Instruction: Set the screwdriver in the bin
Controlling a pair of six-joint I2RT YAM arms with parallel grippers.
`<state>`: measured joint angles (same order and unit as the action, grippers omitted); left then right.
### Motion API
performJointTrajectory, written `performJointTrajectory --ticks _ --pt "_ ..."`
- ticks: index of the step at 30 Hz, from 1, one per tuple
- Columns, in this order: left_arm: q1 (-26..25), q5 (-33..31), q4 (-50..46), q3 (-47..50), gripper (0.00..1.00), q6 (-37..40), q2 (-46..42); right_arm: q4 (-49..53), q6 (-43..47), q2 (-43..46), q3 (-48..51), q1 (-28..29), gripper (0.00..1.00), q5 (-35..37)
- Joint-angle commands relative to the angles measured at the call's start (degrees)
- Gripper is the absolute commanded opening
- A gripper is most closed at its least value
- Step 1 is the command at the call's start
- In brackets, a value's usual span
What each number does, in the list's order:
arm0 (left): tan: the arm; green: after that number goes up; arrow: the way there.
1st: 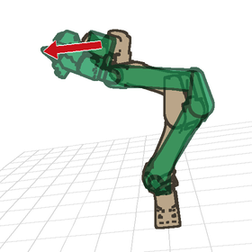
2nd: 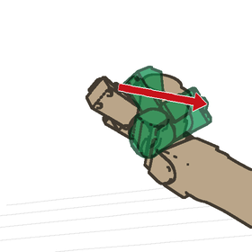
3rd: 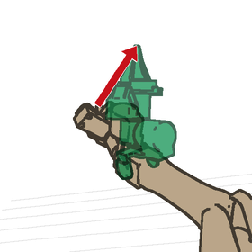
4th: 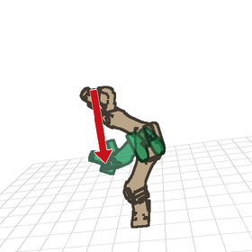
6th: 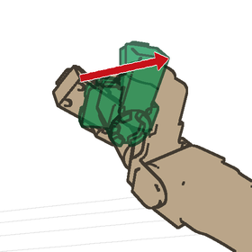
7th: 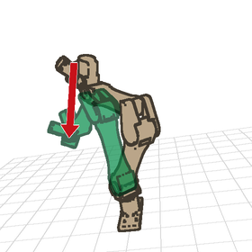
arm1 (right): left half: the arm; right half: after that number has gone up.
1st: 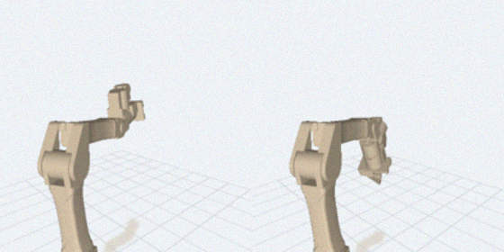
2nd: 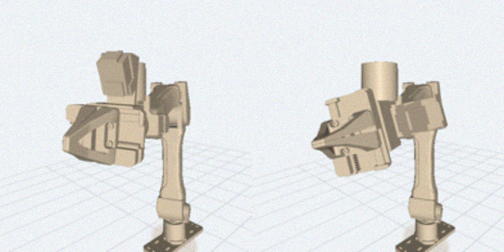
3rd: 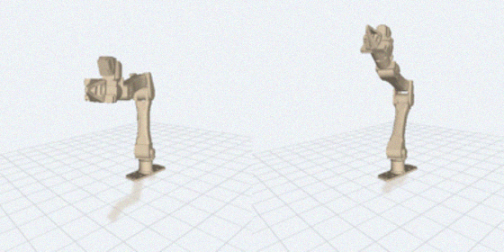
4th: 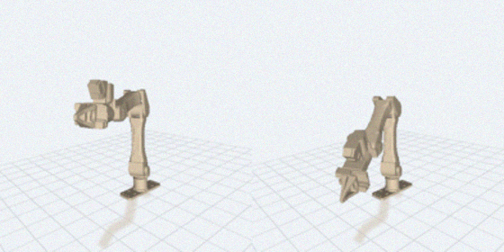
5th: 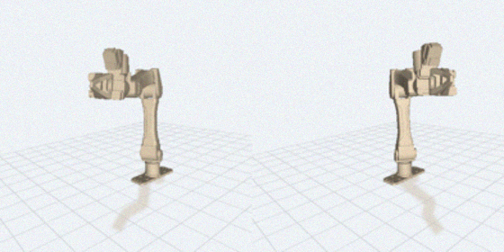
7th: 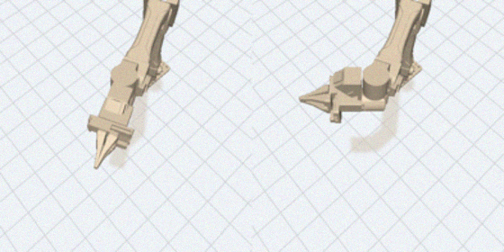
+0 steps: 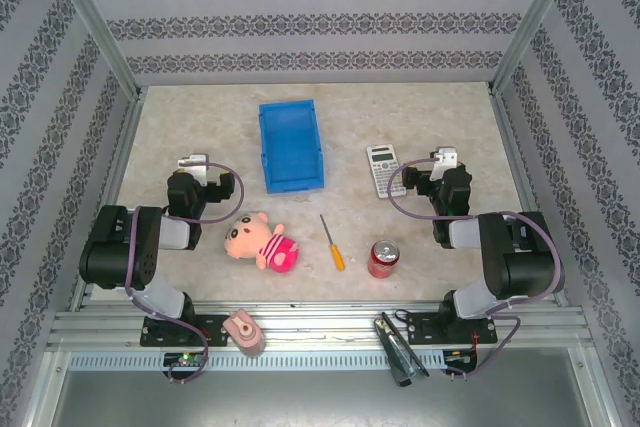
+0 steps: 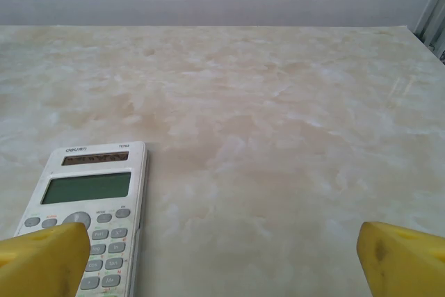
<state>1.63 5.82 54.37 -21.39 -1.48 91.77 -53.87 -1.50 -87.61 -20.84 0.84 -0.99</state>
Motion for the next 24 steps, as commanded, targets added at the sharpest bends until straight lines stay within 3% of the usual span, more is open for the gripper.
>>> performJointTrajectory --ticks 1,18,24 --pt "0.3 0.6 -0.1 -0.8 0.99 1.1 -0.6 -2.5 0.2 -0.5 -0.2 -0.4 0.98 -1.1" --pt "0.3 0.6 -0.4 -0.9 0.99 1.2 -0.6 -2.6 0.2 -0.6 -0.2 -0.4 0.98 -1.1" --pt "0.3 0.7 -0.3 -0.9 0.99 1.2 -0.6 -2.0 -0.7 -0.6 -0.4 -0.4 0.98 1.9"
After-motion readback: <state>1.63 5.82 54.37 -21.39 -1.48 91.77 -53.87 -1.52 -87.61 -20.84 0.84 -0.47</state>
